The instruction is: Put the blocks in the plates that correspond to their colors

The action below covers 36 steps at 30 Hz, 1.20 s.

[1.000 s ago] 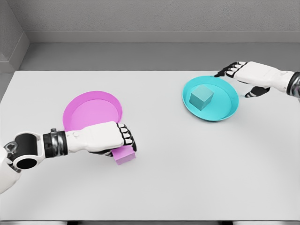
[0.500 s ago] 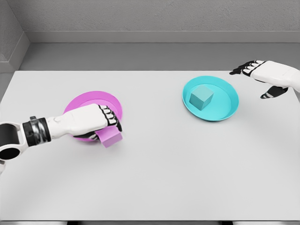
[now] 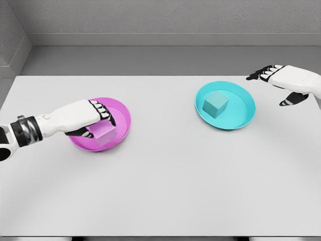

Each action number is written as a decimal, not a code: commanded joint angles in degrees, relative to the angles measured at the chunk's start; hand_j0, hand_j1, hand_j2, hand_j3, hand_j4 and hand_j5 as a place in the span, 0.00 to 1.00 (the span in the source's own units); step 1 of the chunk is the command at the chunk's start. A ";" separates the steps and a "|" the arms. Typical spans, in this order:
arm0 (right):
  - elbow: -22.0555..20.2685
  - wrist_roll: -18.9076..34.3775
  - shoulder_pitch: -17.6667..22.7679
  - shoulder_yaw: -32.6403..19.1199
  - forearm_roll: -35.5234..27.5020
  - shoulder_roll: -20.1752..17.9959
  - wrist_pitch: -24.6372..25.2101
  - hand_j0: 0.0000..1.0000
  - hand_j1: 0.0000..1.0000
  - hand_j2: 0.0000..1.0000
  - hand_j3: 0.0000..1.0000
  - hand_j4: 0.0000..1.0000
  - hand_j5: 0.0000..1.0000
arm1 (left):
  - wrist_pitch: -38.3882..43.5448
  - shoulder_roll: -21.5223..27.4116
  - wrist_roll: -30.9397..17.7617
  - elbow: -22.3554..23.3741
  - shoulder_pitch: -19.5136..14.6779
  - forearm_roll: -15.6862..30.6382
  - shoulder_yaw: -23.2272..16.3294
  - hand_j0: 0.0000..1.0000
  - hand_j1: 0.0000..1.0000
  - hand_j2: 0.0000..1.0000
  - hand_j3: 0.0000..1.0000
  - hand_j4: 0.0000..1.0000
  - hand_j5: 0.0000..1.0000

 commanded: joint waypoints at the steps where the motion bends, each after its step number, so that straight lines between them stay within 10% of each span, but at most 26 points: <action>1: -0.06 -0.01 0.00 -0.06 -0.34 -0.13 0.09 1.00 1.00 1.00 1.00 1.00 1.00 | 0.11 0.04 0.04 1.22 0.00 0.47 0.35 0.59 0.59 0.59 0.59 0.59 0.59; 15: 0.03 -0.01 0.00 -0.06 -0.34 -0.04 0.09 1.00 1.00 1.00 1.00 1.00 1.00 | 0.11 -1.01 0.04 4.91 -1.93 1.35 1.31 0.62 0.62 0.62 0.62 0.62 0.62; 20: -0.06 -0.01 0.18 -0.06 -0.34 -0.04 0.09 1.00 1.00 1.00 1.00 1.00 1.00 | 0.11 -1.72 0.13 4.12 -1.76 1.88 0.96 1.00 1.00 1.00 1.00 1.00 1.00; 32: 0.03 -0.01 0.26 -0.06 -0.34 -0.13 0.09 1.00 1.00 1.00 1.00 1.00 1.00 | 0.11 -0.14 0.13 4.03 -1.50 7.15 1.49 1.00 1.00 1.00 1.00 1.00 1.00; 36: 0.03 -0.01 0.26 -0.06 -0.34 -0.13 0.09 1.00 1.00 1.00 1.00 1.00 1.00 | 0.11 5.40 0.13 4.65 3.25 7.24 9.39 1.00 1.00 1.00 1.00 1.00 1.00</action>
